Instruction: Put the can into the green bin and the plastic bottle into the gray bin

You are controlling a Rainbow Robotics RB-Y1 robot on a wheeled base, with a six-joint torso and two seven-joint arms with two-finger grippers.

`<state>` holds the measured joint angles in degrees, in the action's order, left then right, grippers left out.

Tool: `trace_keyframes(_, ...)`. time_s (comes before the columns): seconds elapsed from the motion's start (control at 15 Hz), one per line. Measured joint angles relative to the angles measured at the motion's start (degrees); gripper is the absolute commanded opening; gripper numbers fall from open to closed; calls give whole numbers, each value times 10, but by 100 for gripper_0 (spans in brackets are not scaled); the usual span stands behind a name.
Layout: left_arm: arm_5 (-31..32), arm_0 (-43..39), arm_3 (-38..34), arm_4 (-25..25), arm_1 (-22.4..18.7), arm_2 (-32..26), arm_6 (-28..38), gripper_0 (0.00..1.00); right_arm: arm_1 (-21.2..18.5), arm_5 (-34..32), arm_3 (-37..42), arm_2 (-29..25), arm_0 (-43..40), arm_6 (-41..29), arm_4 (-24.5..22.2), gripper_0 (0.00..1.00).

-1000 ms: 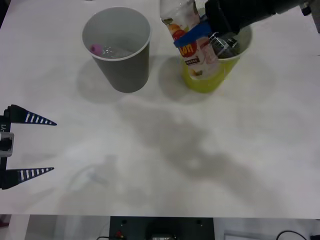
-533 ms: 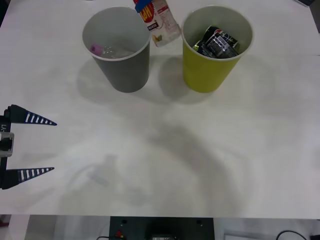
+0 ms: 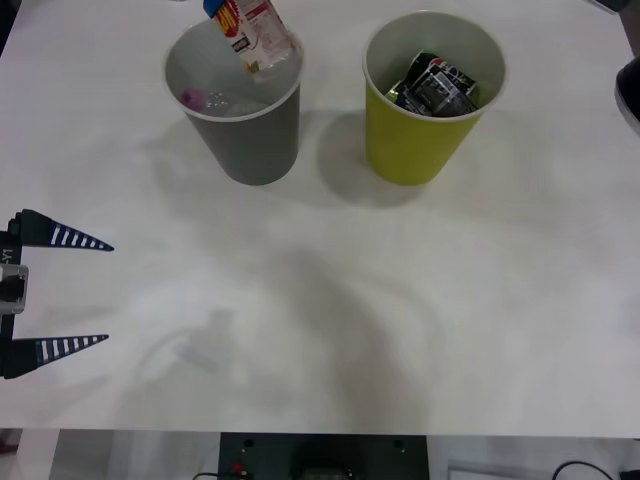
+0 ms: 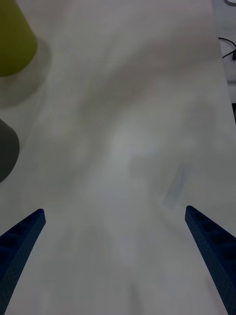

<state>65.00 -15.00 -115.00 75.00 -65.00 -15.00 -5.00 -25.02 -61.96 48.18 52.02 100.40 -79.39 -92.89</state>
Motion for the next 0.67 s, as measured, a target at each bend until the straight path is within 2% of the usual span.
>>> trace_keyframes(0.2,0,0,0,0,0,0,0,98,29,31,-37,9,2,13,-13,2)
trace_keyframes(0.27,0,0,0,0,0,0,0,98,34,47,-41,19,2,16,-15,10)
trace_keyframes(0.33,0,0,0,0,0,0,0,98,37,57,-44,25,2,17,-15,25)
trace_keyframes(0.4,0,0,0,0,0,0,0,98,38,62,-46,27,2,21,-15,61)
trace_keyframes(0.47,0,0,0,0,0,0,0,98,38,63,-48,27,2,30,-13,86)
trace_keyframes(0.53,0,0,0,0,0,0,0,98,38,65,-49,27,2,39,-10,100)
trace_keyframes(0.67,0,0,0,0,0,0,0,98,39,67,-49,27,2,44,-7,100)
